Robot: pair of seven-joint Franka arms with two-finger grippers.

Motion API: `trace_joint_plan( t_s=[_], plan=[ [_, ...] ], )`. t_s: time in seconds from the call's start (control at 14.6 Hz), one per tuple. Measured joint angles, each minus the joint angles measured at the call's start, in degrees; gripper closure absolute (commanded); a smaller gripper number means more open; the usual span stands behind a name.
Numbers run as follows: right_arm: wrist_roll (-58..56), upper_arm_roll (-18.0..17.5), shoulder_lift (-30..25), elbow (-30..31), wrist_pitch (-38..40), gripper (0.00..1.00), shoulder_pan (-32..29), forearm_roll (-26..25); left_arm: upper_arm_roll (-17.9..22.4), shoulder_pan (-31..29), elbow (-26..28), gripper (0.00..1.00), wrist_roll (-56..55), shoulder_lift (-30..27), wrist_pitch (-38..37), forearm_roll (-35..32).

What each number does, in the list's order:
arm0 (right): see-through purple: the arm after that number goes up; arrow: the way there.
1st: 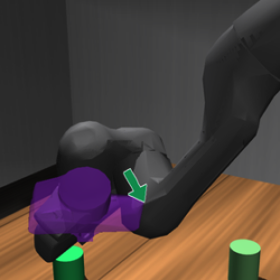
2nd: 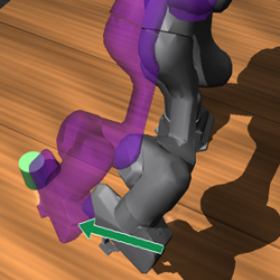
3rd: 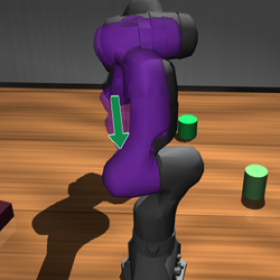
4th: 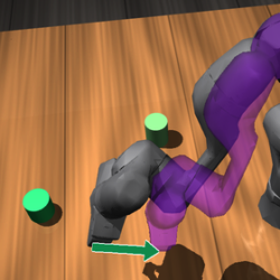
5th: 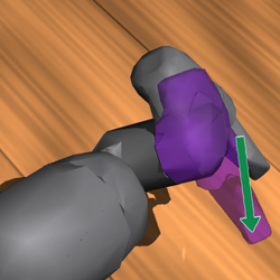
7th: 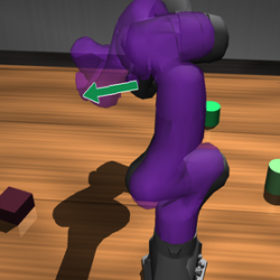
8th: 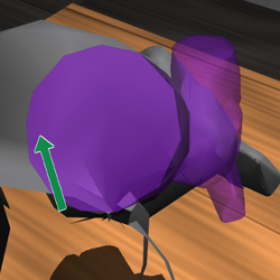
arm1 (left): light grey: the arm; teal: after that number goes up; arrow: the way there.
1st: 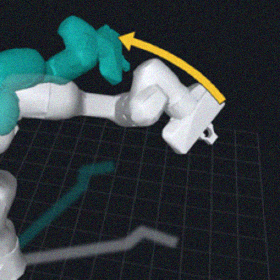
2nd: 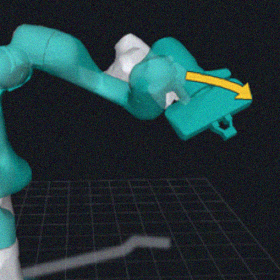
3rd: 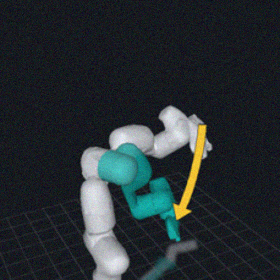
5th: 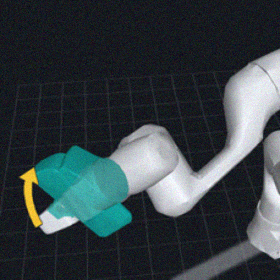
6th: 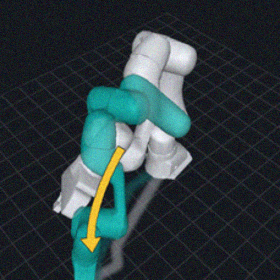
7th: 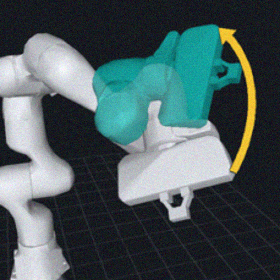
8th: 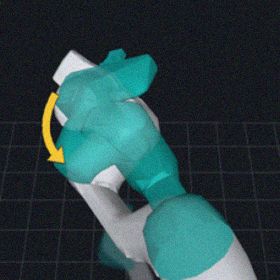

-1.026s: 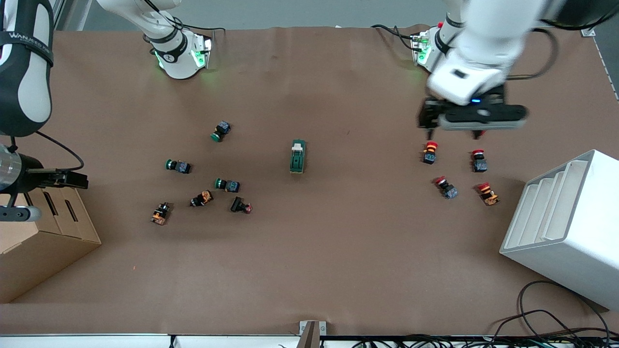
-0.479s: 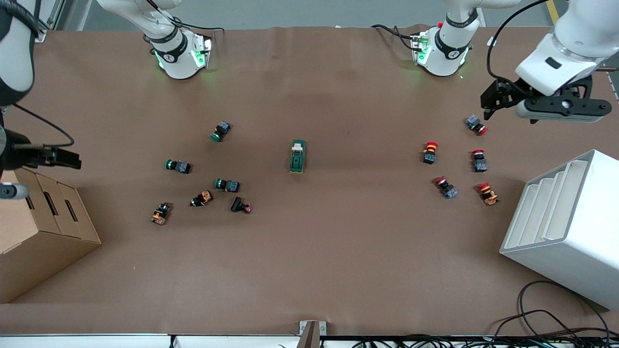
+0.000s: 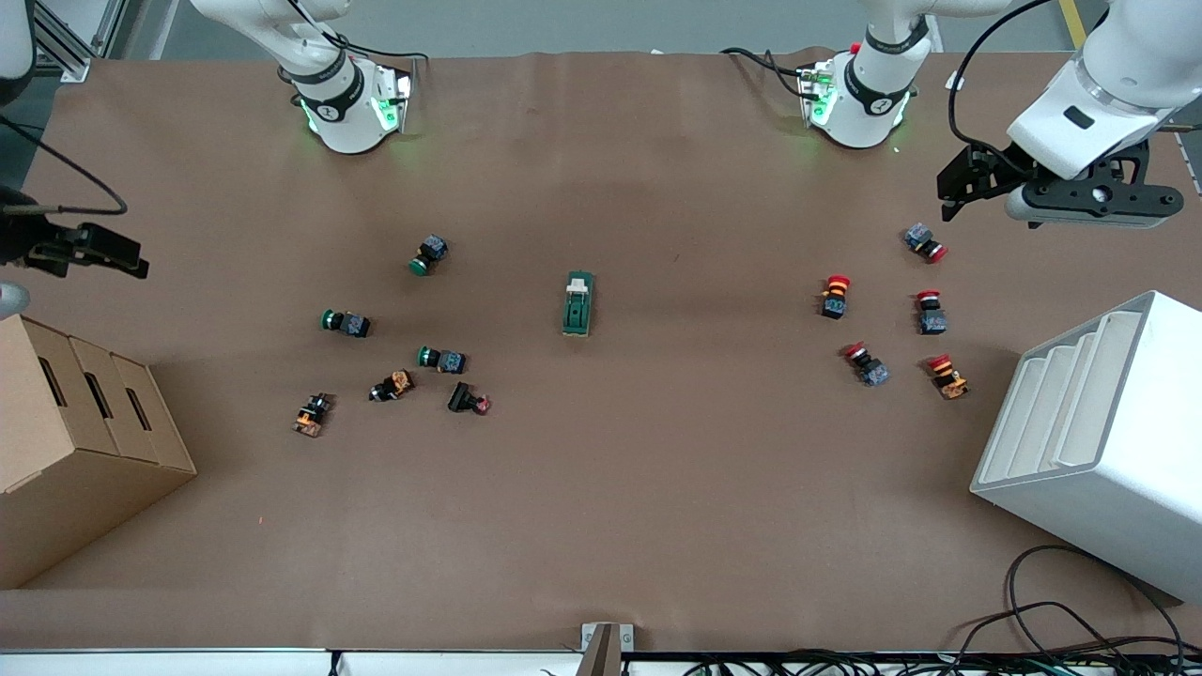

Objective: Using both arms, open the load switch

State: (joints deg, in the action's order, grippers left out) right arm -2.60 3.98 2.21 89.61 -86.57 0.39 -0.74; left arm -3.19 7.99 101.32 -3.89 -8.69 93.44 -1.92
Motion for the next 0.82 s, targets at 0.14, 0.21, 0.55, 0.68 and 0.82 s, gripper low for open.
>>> trace_joint_plan(
  t_s=[0.14, 0.21, 0.55, 0.68, 0.82],
  plan=[
    [0.0, -0.4, -2.2, 1.5, -0.1, 0.0, -0.1, 0.0, 0.1, -1.1, 0.0, 0.0, 0.9, -0.2, 0.0, 0.0],
    [0.0, -0.5, -3.1, 1.9, -0.1, 0.0, -0.1, 0.0, 0.2, -1.5, -0.2, 0.0, 1.9, -0.2, 0.0, 0.0],
    [0.0, -0.6, -5.2, 2.7, 0.0, 0.0, -0.8, 0.0, 0.6, -2.2, -2.0, 0.0, 2.8, 0.0, -1.8, 0.0],
    [0.0, -0.7, -5.2, 2.9, -0.1, 0.0, -0.8, 0.0, 0.7, -2.2, -2.7, 0.0, 2.8, 0.4, -2.2, 0.0],
    [0.0, -0.9, -5.2, 2.9, -0.2, 0.0, -0.8, 0.0, 0.7, -2.2, -3.1, 0.0, 2.8, 0.7, -2.3, 0.1]
  ],
)
